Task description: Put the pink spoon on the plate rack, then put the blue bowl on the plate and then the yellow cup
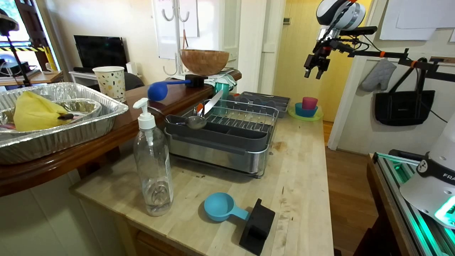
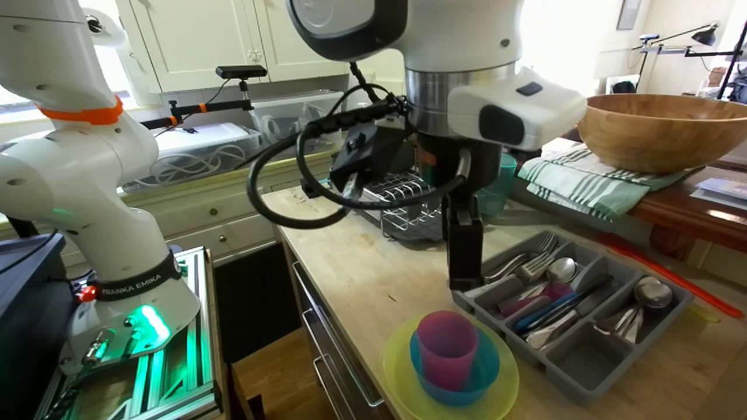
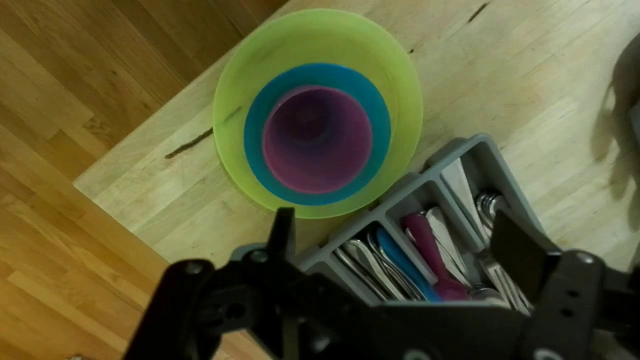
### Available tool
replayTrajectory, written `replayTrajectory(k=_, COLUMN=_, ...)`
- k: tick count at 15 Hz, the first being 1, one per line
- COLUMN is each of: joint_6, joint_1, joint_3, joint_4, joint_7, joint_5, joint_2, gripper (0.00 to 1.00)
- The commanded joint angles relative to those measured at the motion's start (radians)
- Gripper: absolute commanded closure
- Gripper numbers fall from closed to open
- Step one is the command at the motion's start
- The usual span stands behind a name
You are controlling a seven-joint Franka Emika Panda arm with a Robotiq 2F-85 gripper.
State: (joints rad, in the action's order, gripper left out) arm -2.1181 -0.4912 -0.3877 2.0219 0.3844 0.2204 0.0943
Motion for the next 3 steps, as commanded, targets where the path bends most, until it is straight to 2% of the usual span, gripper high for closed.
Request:
replayTrajectory(k=1, joint_6=0.004, joint_1=0.016, joint_3=-0.009, joint_4=0.010, joint_7=0.002, joint_5=-0.011, joint_2=-0.018, gripper=0.00)
replayTrajectory(k=3, joint_6=0.004, joint_1=0.028, joint_3=-0.011, joint_4=0.034, joint_7=0.002, joint_5=-0.024, joint_2=-0.051, gripper=0.00)
